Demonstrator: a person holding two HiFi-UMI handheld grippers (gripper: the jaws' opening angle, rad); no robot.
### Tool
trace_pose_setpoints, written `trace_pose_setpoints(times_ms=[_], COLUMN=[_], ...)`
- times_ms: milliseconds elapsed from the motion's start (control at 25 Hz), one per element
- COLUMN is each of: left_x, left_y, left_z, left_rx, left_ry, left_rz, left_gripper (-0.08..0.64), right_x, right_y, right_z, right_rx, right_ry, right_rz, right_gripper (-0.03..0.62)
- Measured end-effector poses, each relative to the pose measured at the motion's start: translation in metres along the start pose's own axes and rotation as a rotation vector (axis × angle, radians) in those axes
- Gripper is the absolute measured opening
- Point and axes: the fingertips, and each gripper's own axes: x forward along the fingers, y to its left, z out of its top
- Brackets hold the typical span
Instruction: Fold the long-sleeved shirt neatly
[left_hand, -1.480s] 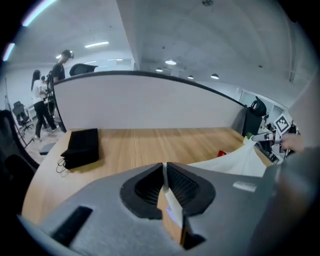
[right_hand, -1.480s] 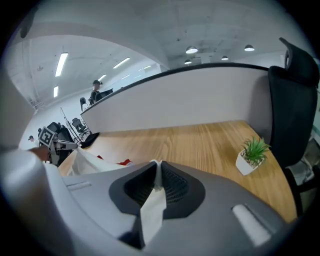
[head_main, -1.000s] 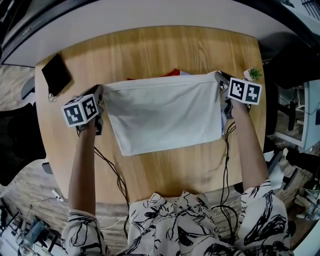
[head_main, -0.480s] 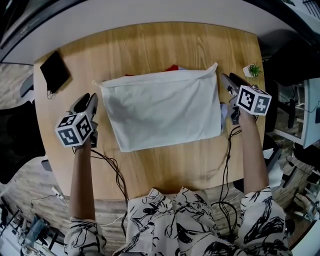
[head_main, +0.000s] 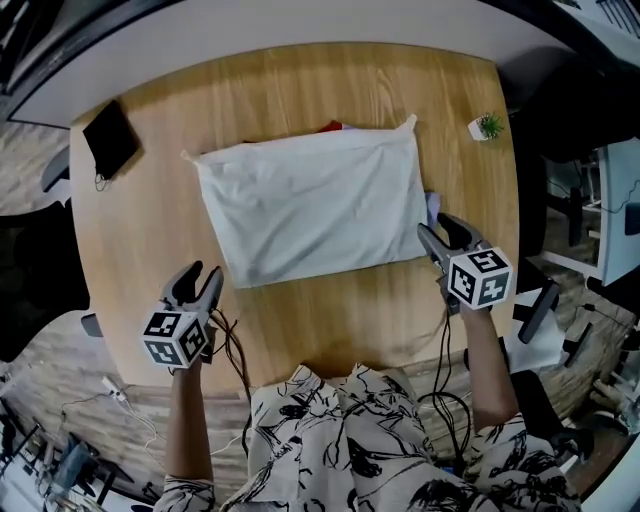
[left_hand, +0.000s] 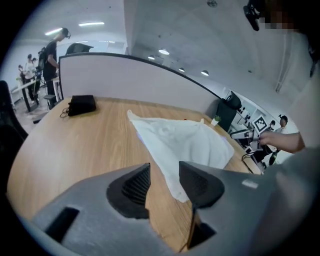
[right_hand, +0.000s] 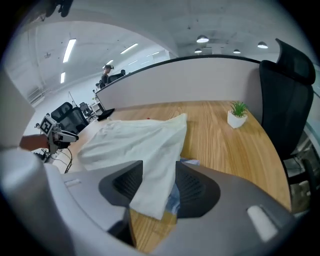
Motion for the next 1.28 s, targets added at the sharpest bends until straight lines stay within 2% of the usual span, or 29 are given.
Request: trace_pose_setpoints(times_ms=[240, 360, 480, 560, 600, 640, 680, 800, 880, 1000, 1080, 1280], left_x=[-0.001, 0.003, 0.012, 0.019, 0.021, 0.022, 0.022, 0.017, 0.011, 0.005, 0.003, -0.007], left_y=[-0.029, -0.038, -0.041, -0.042, -0.042, -0.042, -0.042, -0.044, -0.04, -0.02, -0.015, -0.027], left_z=[-0.051, -0.063, -0.063, -0.064, -0.065, -0.067, -0.067, -0.064, -0.063, -0.073, -0.079, -0.09], left_rx=[-0.045, -0.03, -0.004, 0.04, 0.064, 0.077, 0.078, 0.073, 0.089, 0.026, -0.029, -0.075], left_ry=[0.071, 0.091, 0.092, 0.112, 0.124, 0.134, 0.141, 0.141, 0.15, 0.181, 0.176, 0.209], left_rz=[-0.059, -0.085, -0.104, -0.105, -0.102, -0.103, -0.11, -0.126, -0.102, -0.054, -0.062, -0.094], left_gripper=[0.202, 0.206, 0.204, 0.199, 0.172, 0.076, 0.015, 0.014, 0.014, 0.015, 0.015, 0.015], right_x=[-0.007, -0.004, 0.001, 0.004, 0.004, 0.004, 0.004, 0.0, -0.007, -0.016, -0.017, -0.025], right_y=[0.01, 0.006, 0.009, 0.012, 0.012, 0.013, 0.013, 0.015, 0.011, 0.002, 0.005, 0.019], right_z=[-0.07, -0.093, -0.104, -0.107, -0.107, -0.107, -0.106, -0.103, -0.102, -0.114, -0.126, -0.134], right_rx=[0.003, 0.017, 0.045, 0.041, 0.037, 0.034, 0.031, 0.008, -0.004, 0.045, 0.071, 0.039], right_ry=[0.114, 0.153, 0.163, 0.171, 0.171, 0.168, 0.163, 0.158, 0.155, 0.167, 0.186, 0.226], right_rz=[-0.03, -0.041, -0.012, 0.001, 0.0, 0.0, 0.004, 0.016, 0.002, -0.01, 0.006, 0.008], right_gripper=[0.238, 0.238, 0.235, 0.199, 0.146, 0.066, 0.023, 0.021, 0.021, 0.02, 0.02, 0.021])
